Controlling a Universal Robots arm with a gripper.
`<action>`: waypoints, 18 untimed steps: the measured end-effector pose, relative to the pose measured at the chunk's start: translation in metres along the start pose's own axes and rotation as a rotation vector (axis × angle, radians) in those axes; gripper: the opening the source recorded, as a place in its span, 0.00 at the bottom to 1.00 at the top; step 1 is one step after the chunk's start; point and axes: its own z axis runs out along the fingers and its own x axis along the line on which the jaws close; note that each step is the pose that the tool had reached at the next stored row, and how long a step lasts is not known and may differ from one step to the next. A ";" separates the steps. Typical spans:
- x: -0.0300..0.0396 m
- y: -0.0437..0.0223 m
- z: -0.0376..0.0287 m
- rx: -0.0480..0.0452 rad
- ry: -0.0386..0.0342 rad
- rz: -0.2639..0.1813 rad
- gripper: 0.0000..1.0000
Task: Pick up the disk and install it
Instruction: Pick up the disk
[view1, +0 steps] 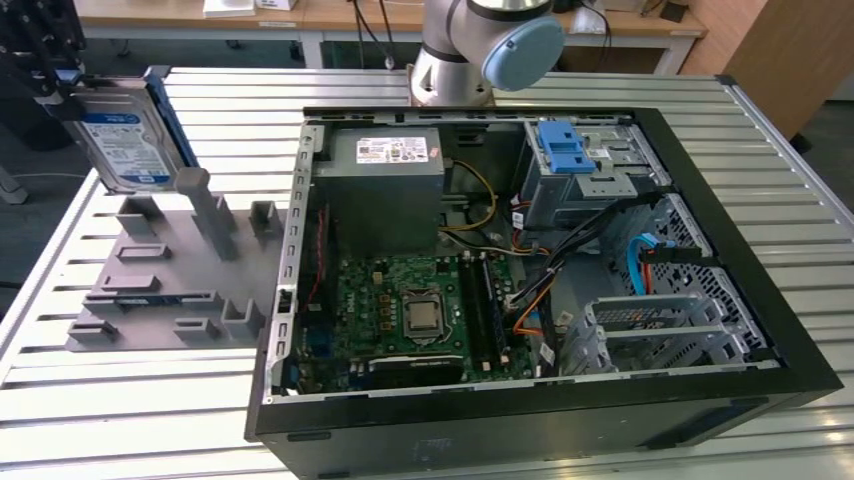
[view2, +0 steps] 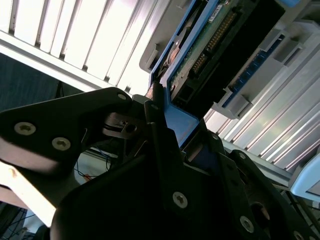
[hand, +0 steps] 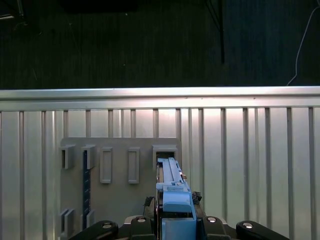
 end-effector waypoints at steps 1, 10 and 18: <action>0.0000 0.0000 -0.0005 0.0000 0.0000 0.000 0.36; 0.0000 0.0000 -0.0049 0.0003 0.0000 0.000 0.36; -0.0001 0.0000 -0.0089 0.0005 0.0000 0.000 0.36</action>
